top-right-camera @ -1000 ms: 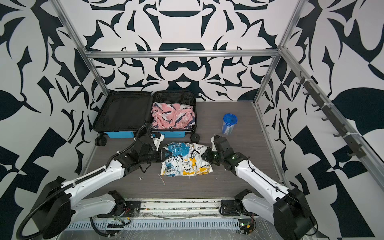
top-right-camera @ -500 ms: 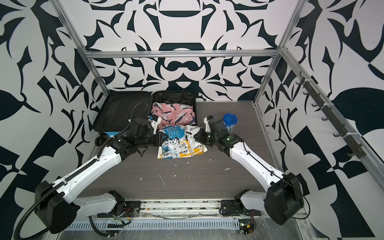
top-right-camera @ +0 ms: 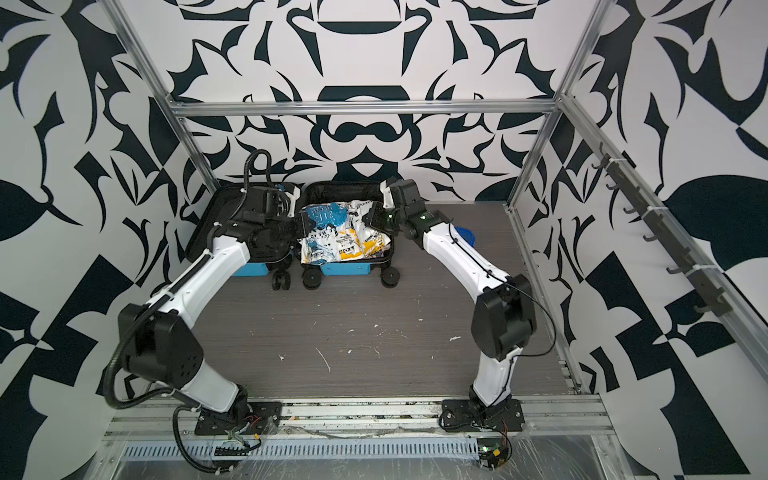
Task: Pack the luggage
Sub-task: 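Lift the printed garment with both grippers and lower it into the suitcase, then release the printed garment and raise both grippers from the suitcase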
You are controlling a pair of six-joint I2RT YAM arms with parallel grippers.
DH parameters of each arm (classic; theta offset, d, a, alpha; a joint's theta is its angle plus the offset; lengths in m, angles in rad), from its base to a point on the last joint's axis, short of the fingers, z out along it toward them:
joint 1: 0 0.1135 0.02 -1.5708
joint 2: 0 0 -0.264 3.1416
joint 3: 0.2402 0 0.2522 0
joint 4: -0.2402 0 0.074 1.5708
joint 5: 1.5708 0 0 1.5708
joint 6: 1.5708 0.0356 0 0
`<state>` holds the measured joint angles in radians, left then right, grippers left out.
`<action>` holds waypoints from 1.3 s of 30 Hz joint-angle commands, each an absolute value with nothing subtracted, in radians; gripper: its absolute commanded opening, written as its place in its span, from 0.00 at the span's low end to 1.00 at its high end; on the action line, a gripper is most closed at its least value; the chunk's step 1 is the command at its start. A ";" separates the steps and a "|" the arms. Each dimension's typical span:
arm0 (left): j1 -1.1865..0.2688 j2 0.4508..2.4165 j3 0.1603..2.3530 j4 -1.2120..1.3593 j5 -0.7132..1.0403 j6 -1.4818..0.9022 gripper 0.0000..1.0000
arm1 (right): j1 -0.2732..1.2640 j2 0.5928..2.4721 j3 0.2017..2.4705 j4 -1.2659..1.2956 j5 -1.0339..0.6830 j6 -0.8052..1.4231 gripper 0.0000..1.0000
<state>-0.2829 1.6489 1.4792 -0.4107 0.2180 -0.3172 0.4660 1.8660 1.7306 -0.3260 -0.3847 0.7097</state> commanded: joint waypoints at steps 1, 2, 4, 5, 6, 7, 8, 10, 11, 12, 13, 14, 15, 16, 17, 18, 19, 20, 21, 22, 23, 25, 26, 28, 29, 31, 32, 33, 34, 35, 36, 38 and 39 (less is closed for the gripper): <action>-0.259 1.747 1.580 -0.445 0.260 -0.277 0.00 | 0.453 1.959 1.885 -0.356 -0.410 0.669 0.00; -0.251 1.785 1.615 -0.452 0.266 -0.276 0.00 | 0.447 1.998 1.930 -0.370 -0.416 0.670 0.00; -0.238 1.853 1.678 -0.472 0.278 -0.275 0.00 | 0.441 2.070 2.009 -0.397 -0.429 0.671 0.00; -0.233 1.887 1.708 -0.482 0.282 -0.272 0.00 | 0.439 2.106 2.050 -0.414 -0.428 0.670 0.00; -0.231 1.915 1.729 -0.491 0.282 -0.267 0.00 | 0.436 2.132 2.077 -0.426 -0.431 0.670 0.00; -0.226 1.947 1.753 -0.498 0.282 -0.264 0.00 | 0.433 2.161 2.100 -0.437 -0.433 0.669 0.00; -0.222 1.975 1.773 -0.506 0.282 -0.260 0.00 | 0.430 2.184 2.123 -0.446 -0.434 0.670 0.00; -0.212 2.030 1.817 -0.529 0.283 -0.258 0.00 | 0.424 2.224 2.151 -0.456 -0.436 0.671 0.00; -0.206 2.057 1.840 -0.543 0.282 -0.258 0.00 | 0.421 2.242 2.162 -0.461 -0.436 0.671 0.00; -0.200 2.079 1.856 -0.557 0.282 -0.258 0.00 | 0.419 2.255 2.165 -0.462 -0.437 0.671 0.00; -0.194 2.105 1.876 -0.569 0.283 -0.259 0.00 | 0.417 2.267 2.168 -0.465 -0.436 0.670 0.00; -0.189 2.125 1.889 -0.579 0.284 -0.261 0.00 | 0.415 2.277 2.166 -0.467 -0.431 0.669 0.00; -0.184 2.143 1.903 -0.591 0.282 -0.262 0.00 | 0.413 2.284 2.164 -0.473 -0.424 0.664 0.00; -0.178 2.162 1.916 -0.602 0.282 -0.264 0.00 | 0.413 2.291 2.163 -0.487 -0.407 0.653 0.00; -0.176 2.176 1.925 -0.613 0.280 -0.262 0.00 | 0.412 2.295 2.164 -0.502 -0.385 0.643 0.00; -0.175 2.188 1.933 -0.618 0.274 -0.263 0.00 | 0.412 2.300 2.163 -0.518 -0.361 0.631 0.00; -0.172 2.200 1.937 -0.623 0.265 -0.262 0.00 | 0.413 2.305 2.162 -0.531 -0.341 0.618 0.00; -0.172 2.210 1.941 -0.625 0.259 -0.263 0.00 | 0.413 2.312 2.164 -0.541 -0.326 0.609 0.00; -0.172 2.218 1.945 -0.627 0.251 -0.261 0.00 | 0.413 2.319 2.168 -0.551 -0.312 0.601 0.00; -0.172 2.226 1.949 -0.628 0.245 -0.261 0.00 | 0.412 2.327 2.170 -0.561 -0.301 0.593 0.00; -0.172 2.233 1.954 -0.632 0.238 -0.262 0.00 | 0.413 2.334 2.175 -0.566 -0.294 0.587 0.00; -0.172 2.251 1.966 -0.641 0.223 -0.263 0.00 | 0.412 2.350 2.185 -0.579 -0.279 0.577 0.00; -0.172 2.258 1.972 -0.644 0.217 -0.263 0.00 | 0.413 2.357 2.190 -0.584 -0.274 0.575 0.00; -0.172 2.275 1.993 -0.660 0.204 -0.265 0.00 | 0.412 2.365 2.197 -0.584 -0.270 0.574 0.05; -0.172 2.283 2.006 -0.669 0.202 -0.263 0.00 | 0.412 2.365 2.200 -0.584 -0.269 0.576 0.10; -0.172 2.292 2.023 -0.684 0.200 -0.261 0.00 | 0.413 2.358 2.198 -0.583 -0.269 0.578 0.19; -0.172 2.291 2.028 -0.690 0.195 -0.262 0.01 | 0.412 2.349 2.196 -0.579 -0.267 0.578 0.26; -0.172 2.288 2.029 -0.690 0.192 -0.261 0.05 | 0.412 2.341 2.193 -0.575 -0.266 0.578 0.31; -0.172 2.281 2.028 -0.690 0.189 -0.262 0.09 | 0.413 2.327 2.188 -0.572 -0.262 0.579 0.37; -0.172 2.270 2.027 -0.689 0.185 -0.261 0.15 | 0.413 2.313 2.184 -0.568 -0.258 0.578 0.42; -0.172 2.261 2.024 -0.686 0.180 -0.263 0.20 | 0.413 2.300 2.179 -0.563 -0.258 0.576 0.47; -0.172 2.235 2.019 -0.685 0.167 -0.267 0.32 | 0.413 2.269 2.173 -0.561 -0.252 0.571 0.54; -0.172 2.225 2.018 -0.685 0.164 -0.268 0.37 | 0.413 2.256 2.170 -0.564 -0.248 0.569 0.57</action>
<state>-0.1761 2.2673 2.0048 -0.6502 0.1955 -0.2657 0.4114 2.3638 2.1601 -0.5701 -0.2707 0.5808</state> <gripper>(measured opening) 0.338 0.549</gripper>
